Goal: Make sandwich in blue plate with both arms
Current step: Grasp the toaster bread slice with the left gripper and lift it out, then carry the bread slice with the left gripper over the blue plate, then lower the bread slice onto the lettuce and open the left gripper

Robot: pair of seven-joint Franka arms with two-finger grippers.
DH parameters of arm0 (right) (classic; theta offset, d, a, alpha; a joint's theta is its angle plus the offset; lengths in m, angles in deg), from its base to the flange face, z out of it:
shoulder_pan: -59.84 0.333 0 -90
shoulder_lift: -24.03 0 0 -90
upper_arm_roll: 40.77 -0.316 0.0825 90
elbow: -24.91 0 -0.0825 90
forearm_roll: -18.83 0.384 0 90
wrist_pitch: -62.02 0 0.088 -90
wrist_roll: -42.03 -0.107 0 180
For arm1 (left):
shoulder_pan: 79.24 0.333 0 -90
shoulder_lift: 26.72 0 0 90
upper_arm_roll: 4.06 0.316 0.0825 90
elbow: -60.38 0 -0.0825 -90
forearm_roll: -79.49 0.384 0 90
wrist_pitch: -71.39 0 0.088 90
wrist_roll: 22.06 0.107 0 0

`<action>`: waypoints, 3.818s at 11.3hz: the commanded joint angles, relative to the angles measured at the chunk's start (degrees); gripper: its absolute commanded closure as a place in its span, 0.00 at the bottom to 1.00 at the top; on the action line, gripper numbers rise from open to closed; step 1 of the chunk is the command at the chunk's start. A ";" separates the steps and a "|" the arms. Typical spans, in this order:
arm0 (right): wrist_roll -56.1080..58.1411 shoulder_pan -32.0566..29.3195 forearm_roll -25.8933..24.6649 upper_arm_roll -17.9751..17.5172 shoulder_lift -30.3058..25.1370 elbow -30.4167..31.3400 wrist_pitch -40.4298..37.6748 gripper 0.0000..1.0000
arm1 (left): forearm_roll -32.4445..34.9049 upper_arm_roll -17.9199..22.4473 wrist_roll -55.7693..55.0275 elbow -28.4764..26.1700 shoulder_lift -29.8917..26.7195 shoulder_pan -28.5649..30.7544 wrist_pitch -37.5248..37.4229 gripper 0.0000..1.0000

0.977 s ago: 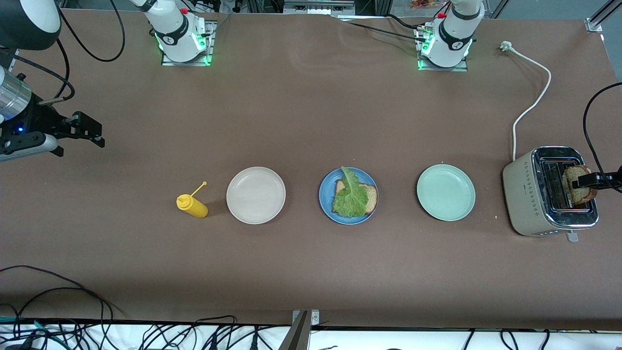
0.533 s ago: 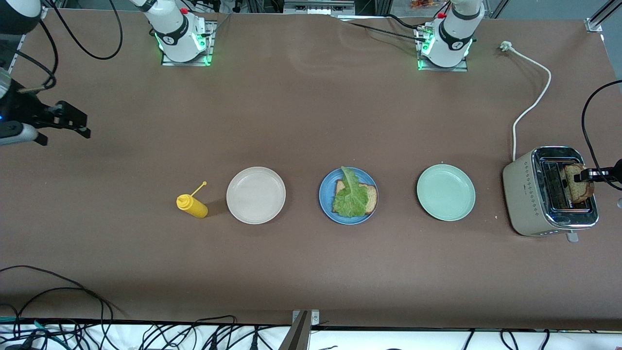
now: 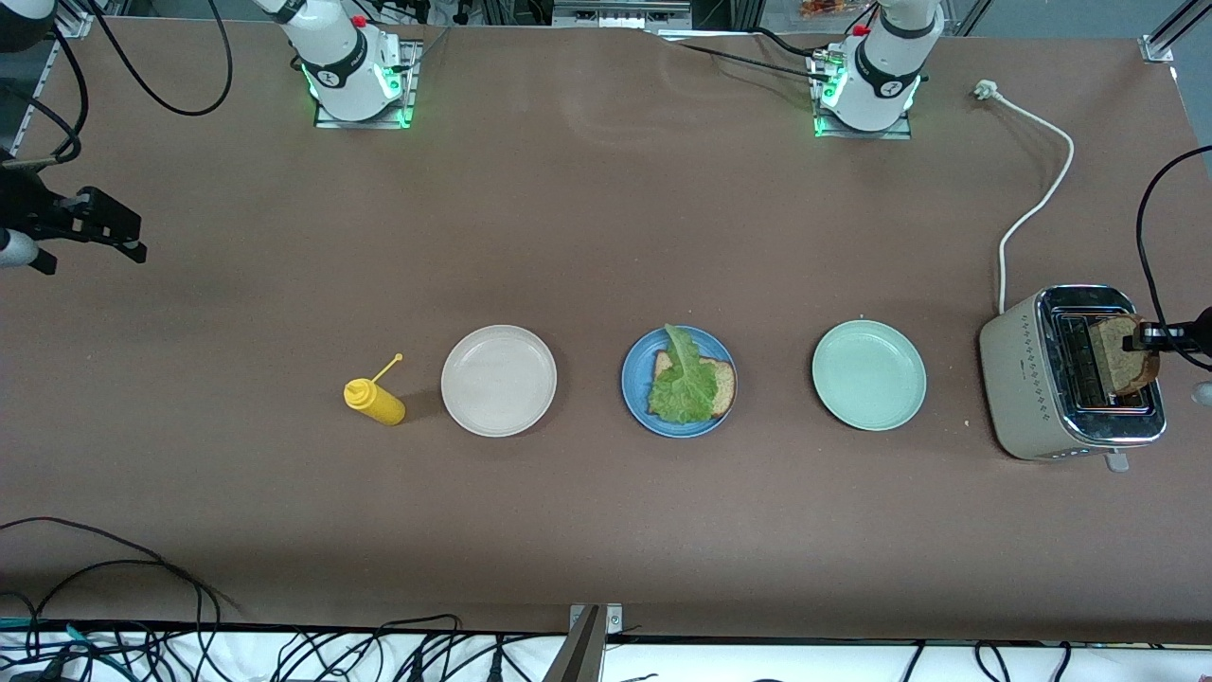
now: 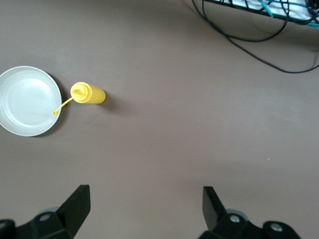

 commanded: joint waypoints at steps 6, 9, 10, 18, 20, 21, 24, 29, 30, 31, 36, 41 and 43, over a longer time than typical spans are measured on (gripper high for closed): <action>-0.50 0.28 -4.10 -0.68 2.14 -4.07 -2.34 0.00 | 8.65 -2.97 0.32 7.59 -6.83 -16.30 -14.67 1.00; -0.15 0.19 -4.19 -0.59 2.58 -4.44 -2.34 0.00 | -0.47 -5.35 -0.03 9.27 -6.83 -16.39 -16.00 1.00; -0.15 0.19 -4.19 -0.59 2.75 -4.44 -2.34 0.00 | -4.59 -5.19 -0.03 9.28 -6.74 -16.30 -16.09 1.00; 0.03 -0.34 -4.46 -0.24 3.63 -4.53 -1.81 0.00 | -46.34 -4.74 0.93 7.96 5.45 -14.98 -19.86 1.00; 0.03 -0.25 -4.46 -0.24 3.63 -4.53 -1.20 0.00 | -51.90 -4.83 4.95 7.96 10.63 -14.81 -20.48 1.00; -0.06 -0.25 -4.37 -0.24 3.63 -4.53 -1.19 0.00 | -55.84 -4.75 6.98 7.96 14.58 -15.68 -19.79 1.00; 0.03 -0.34 -4.37 -0.15 3.63 -4.53 -1.19 0.00 | -57.63 -4.83 7.87 7.96 18.65 -18.93 -14.61 1.00; 0.03 -0.34 -4.37 -0.15 3.63 -4.53 -1.19 0.00 | -65.79 -4.83 11.04 7.96 26.48 -22.97 -6.19 1.00; -0.06 -0.34 -4.37 -0.15 3.63 -4.53 -1.19 0.00 | -66.68 -4.83 11.22 7.96 26.66 -23.94 -2.76 1.00; -0.06 -0.34 -4.37 -0.15 3.63 -4.53 -1.19 0.00 | -66.69 -4.83 11.57 8.04 28.40 -23.77 -1.77 1.00; -0.06 -0.34 -4.28 -0.15 3.63 -4.53 -1.19 0.00 | -65.99 -4.83 15.17 7.96 29.82 -23.86 -0.09 0.00; -0.06 -0.34 -4.28 -0.15 3.63 -4.53 -1.11 0.00 | -61.08 -4.66 15.09 8.48 29.30 -23.95 -0.09 0.00; -0.06 -0.34 -4.28 -0.15 3.63 -4.53 -1.11 0.00 | -58.09 -4.57 15.00 8.75 28.25 -23.95 -0.09 0.00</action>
